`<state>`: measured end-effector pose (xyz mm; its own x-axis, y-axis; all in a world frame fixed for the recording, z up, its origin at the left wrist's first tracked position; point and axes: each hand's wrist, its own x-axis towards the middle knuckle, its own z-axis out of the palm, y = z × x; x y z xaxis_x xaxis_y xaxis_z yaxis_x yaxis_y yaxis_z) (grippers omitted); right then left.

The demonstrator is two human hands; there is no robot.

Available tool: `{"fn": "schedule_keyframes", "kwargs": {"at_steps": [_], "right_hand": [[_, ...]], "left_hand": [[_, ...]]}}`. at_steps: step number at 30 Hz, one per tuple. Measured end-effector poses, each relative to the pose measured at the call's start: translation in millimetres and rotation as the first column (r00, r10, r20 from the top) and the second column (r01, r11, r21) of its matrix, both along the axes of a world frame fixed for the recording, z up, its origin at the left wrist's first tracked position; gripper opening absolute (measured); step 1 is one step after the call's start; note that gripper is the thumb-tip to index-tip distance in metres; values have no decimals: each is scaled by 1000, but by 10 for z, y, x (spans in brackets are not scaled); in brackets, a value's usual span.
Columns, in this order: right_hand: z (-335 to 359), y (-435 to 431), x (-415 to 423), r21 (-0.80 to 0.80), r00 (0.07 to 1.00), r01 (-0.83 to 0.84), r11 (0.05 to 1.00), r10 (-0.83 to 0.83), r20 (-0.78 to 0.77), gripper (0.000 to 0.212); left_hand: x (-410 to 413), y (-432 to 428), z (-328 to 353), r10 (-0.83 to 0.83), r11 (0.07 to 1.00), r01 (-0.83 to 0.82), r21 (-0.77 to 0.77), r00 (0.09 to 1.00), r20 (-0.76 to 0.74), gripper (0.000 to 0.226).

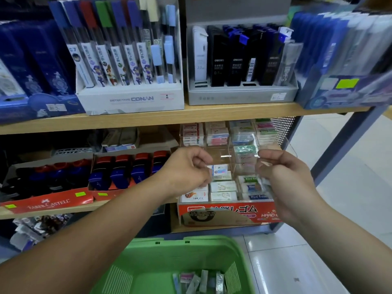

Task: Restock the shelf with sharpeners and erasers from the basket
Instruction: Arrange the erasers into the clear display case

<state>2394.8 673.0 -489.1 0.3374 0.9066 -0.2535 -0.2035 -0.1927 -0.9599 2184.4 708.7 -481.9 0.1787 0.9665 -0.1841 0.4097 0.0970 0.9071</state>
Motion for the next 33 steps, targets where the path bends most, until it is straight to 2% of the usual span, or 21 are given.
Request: {"fn": "schedule_keyframes", "kwargs": {"at_steps": [3,7,13,18,21,24,26,28,30,32,33], "right_hand": [[112,-51,148,-9,997,62,998,-63,-45,25],[213,-137,390,-62,981,147,987,-154,-119,35],[218,-275,753,3,976,203,979,-203,80,40],[122,-311,814,-7,989,142,990,-142,33,22],[108,-293,795,-2,992,124,992,-124,-38,17],[88,-298,812,20,984,90,996,-86,-157,24],[77,-308,835,42,976,61,997,-50,-214,32],[59,-308,854,77,971,27,997,-8,-240,37],[32,-291,862,112,973,12,994,15,-232,42],[6,-289,854,124,979,-12,992,36,-198,45],[-8,-292,834,121,984,-39,992,59,-167,45]], "left_hand": [[136,24,33,-11,999,11,52,1000,-1,23],[416,30,29,-60,982,64,177,998,-26,13],[873,99,-74,-27,966,37,256,999,-42,8],[1090,161,-75,-90,966,106,235,993,-76,6],[1305,222,-71,-146,947,192,256,971,-191,5],[1474,249,-130,-179,895,305,326,914,-363,13],[1512,263,-210,-162,824,413,388,828,-537,17],[1507,258,-254,-127,798,473,373,738,-663,18],[1479,248,-274,-110,812,420,405,792,-601,19],[1453,162,-194,-112,855,280,436,921,-372,16],[1428,101,-126,-144,902,219,373,965,-218,16]]}}
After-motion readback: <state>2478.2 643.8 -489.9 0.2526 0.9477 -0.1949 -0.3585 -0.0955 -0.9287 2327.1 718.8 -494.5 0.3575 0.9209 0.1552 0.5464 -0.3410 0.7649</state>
